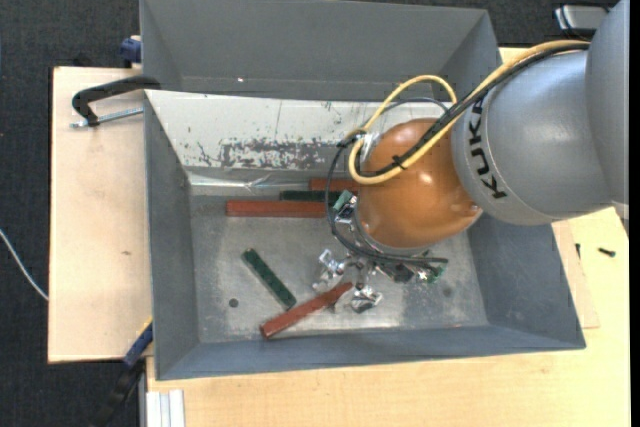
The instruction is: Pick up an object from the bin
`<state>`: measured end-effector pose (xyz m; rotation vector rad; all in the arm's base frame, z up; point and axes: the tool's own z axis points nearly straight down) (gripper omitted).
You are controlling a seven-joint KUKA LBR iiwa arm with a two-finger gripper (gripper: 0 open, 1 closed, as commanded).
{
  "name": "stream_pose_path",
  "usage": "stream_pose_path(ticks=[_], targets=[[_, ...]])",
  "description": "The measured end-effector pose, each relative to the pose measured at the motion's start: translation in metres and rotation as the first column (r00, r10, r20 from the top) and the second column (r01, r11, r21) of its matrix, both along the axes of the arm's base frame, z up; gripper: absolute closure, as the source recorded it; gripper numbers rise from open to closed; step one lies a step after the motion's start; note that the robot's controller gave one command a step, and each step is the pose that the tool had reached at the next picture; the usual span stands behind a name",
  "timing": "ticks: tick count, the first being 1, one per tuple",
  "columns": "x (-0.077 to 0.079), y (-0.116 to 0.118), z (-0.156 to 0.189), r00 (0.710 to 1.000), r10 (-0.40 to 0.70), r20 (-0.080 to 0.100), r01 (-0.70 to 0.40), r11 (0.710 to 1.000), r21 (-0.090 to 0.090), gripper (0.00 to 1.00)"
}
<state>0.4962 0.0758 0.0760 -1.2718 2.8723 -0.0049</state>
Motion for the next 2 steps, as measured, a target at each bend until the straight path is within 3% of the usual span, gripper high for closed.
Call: stream_pose_path(ticks=[2], targets=[[-0.0009, 0.0002, 0.0040, 1.000, -0.001, -0.001, 0.001, 1.000, 0.003, 1.00]])
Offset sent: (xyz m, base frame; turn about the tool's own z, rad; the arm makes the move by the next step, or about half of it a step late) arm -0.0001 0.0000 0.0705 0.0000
